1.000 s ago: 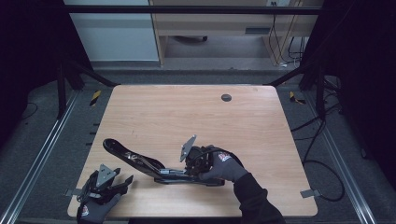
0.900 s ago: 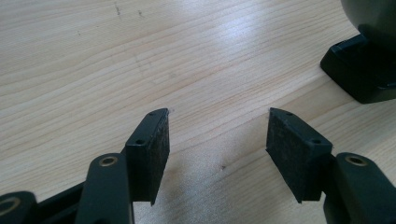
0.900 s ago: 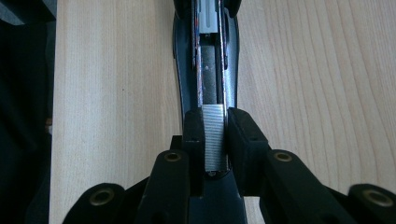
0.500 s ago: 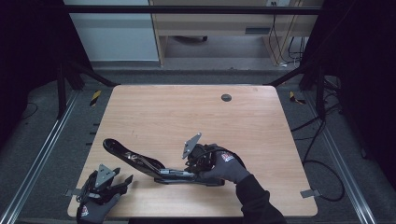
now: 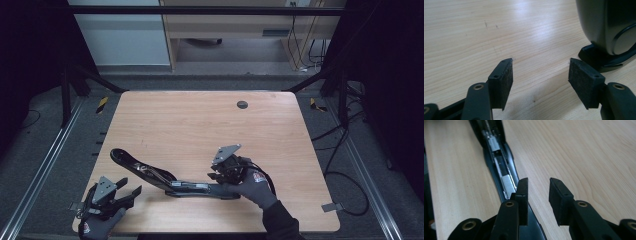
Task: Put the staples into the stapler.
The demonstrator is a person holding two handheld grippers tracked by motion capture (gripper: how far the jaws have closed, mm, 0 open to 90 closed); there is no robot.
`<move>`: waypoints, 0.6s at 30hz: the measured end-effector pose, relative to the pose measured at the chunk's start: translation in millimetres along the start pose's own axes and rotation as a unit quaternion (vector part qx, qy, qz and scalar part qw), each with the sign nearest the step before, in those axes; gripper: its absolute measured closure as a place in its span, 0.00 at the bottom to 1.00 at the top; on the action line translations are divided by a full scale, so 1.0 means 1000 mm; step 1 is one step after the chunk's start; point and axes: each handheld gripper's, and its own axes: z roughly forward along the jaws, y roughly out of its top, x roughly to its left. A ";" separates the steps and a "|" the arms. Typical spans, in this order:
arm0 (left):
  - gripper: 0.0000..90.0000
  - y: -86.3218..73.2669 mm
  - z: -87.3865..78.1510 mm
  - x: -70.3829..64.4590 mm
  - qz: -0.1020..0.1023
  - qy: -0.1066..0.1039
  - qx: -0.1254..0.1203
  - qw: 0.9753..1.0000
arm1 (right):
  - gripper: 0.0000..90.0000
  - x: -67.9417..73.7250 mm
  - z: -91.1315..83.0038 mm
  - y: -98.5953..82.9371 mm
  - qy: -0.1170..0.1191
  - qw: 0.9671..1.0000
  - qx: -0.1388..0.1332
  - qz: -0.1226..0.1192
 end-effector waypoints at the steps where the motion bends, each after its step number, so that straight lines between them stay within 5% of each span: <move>1: 0.39 0.001 -0.001 0.000 0.001 0.000 -0.004 1.000 | 0.77 0.000 -0.002 -0.006 -0.011 1.000 -0.009 0.012; 9: 0.37 0.005 -0.008 -0.002 -0.014 -0.016 -0.030 0.999 | 0.70 -0.003 -0.016 -0.045 -0.063 0.994 -0.049 0.078; 18: 0.33 0.012 -0.012 -0.006 -0.018 -0.031 -0.048 0.998 | 0.63 -0.005 -0.025 -0.081 -0.087 0.984 -0.088 0.131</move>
